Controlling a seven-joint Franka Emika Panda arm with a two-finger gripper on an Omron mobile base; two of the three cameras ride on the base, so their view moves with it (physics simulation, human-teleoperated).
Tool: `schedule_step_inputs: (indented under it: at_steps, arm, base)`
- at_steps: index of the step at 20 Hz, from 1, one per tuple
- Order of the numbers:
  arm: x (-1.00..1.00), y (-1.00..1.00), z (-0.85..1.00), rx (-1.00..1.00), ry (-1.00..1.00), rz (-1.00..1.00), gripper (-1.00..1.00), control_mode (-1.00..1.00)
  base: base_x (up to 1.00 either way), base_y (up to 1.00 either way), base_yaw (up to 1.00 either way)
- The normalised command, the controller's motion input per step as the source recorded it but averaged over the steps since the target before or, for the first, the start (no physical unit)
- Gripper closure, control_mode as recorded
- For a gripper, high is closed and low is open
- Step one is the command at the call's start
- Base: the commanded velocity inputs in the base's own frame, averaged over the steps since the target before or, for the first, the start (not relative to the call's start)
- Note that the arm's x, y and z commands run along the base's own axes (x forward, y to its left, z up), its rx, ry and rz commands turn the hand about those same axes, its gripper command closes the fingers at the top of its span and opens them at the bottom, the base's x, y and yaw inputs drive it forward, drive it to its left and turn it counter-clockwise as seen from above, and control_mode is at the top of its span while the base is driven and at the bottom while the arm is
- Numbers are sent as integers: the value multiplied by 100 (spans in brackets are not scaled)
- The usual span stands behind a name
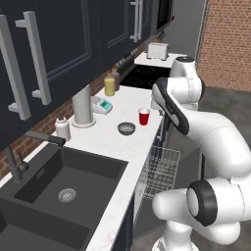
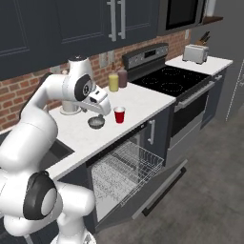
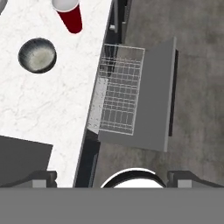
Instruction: Pick up the cup and bowl from the counter, place them in the dishwasher, and close the dishwasher door.
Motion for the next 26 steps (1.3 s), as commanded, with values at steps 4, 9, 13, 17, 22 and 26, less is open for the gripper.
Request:
schedule_step_inputs:
  at_steps: [4, 9, 13, 17, 22, 26]
  arm:
    - [12, 11, -1, 0, 1, -2, -100, -100]
    - [54, 4, 0, 0, 0, -1, -100, -100]
    - [81, 4, -3, 0, 0, 0, -100, -100]
    - [90, 0, -11, 4, 0, 0, -100, -100]
    - [90, 0, -29, 9, 0, 1, -100, -100]
    - [95, 0, -42, 7, 0, 0, -100, -100]
  base:
    - [7, 11, -3]
    - [0, 0, 0]
    - [0, 0, 0]
    - [0, 0, 0]
    - [0, 0, 0]
    - [0, 0, 0]
